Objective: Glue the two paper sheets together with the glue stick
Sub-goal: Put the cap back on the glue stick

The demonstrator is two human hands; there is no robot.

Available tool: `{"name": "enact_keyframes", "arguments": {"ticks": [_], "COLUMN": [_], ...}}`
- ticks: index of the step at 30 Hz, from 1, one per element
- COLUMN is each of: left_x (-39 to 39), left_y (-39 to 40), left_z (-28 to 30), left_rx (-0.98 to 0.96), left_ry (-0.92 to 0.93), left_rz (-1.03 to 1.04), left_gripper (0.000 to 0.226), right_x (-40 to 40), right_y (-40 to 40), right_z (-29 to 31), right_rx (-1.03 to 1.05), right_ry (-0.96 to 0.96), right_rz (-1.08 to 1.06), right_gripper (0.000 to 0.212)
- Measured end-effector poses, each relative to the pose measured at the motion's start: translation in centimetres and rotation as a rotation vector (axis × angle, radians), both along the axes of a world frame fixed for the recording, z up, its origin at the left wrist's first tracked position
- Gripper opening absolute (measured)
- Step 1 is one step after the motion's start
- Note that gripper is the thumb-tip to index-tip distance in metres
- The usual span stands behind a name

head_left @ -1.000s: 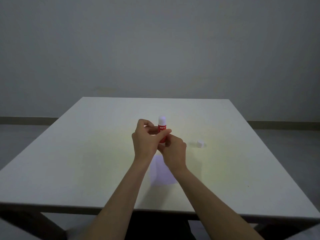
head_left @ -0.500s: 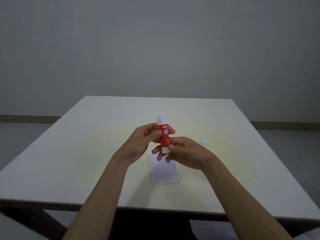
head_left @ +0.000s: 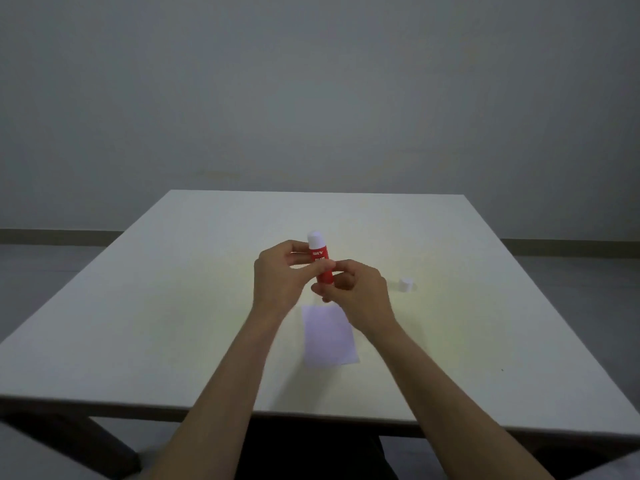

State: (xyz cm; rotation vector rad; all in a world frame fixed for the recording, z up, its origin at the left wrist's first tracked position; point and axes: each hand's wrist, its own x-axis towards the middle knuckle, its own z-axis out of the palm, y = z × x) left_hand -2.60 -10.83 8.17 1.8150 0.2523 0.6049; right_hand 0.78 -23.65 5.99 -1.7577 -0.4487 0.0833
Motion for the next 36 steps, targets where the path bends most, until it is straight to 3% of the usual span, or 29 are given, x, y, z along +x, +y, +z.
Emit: {"name": "enact_keyframes", "arguments": {"ticks": [2, 6, 11, 14, 16, 18, 20, 23, 27, 30, 33, 36], "left_x": [-0.1, 0.1, -0.2, -0.7, -0.8, -0.9, -0.6, -0.3, -0.2, -0.3, -0.5, -0.4], "left_y": [-1.8, -3.6, -0.9, 0.3, 0.1, -1.0, -2.2, -3.6, -3.5, -1.8, -0.1, 0.4], "left_z": [0.1, 0.3, 1.2, 1.3, 1.1, 1.0, 0.5, -0.1, -0.6, -0.9, -1.3, -1.7], "left_rx": [0.167, 0.164, -0.045, -0.039, -0.098, -0.124, 0.047, 0.277, 0.324, 0.449, 0.633, 0.752], "left_ry": [-0.063, -0.115, 0.098, 0.122, 0.085, 0.059, 0.065, 0.015, -0.008, 0.005, 0.040, 0.080], "left_rz": [0.174, 0.217, -0.290, -0.455, -0.392, -0.204, 0.038, 0.294, 0.341, 0.302, 0.269, 0.225], "left_gripper": [0.023, 0.021, 0.015, 0.022, 0.019, 0.012, 0.009, 0.025, 0.031, 0.029, 0.020, 0.017], "right_x": [-0.9, -1.1, -0.7, -0.7, -0.8, -1.0, -1.0, -1.1, 0.4, 5.1, 8.4, 8.9], "right_y": [1.3, 1.8, 0.2, -0.3, -0.1, 0.4, 0.9, 1.2, 0.2, -3.7, -8.0, -9.4], "right_z": [-0.5, -0.6, 0.1, -0.1, -0.5, -0.9, -1.1, -1.6, -1.9, -1.7, -2.4, -3.7], "right_rx": [-0.027, -0.046, 0.013, 0.043, 0.055, 0.030, -0.002, -0.071, -0.254, -0.718, -1.147, -1.185], "right_ry": [-0.139, -0.303, -0.159, -0.054, -0.065, -0.159, -0.248, -0.367, -0.465, -0.385, -0.275, -0.264], "right_rz": [-0.200, -0.296, -0.056, 0.000, -0.006, -0.089, -0.190, -0.291, -0.138, -0.116, -0.159, -0.061], "right_gripper": [0.015, 0.008, 0.045, 0.053, 0.052, 0.050, 0.048, 0.053, 0.067, 0.089, 0.069, 0.047]}}
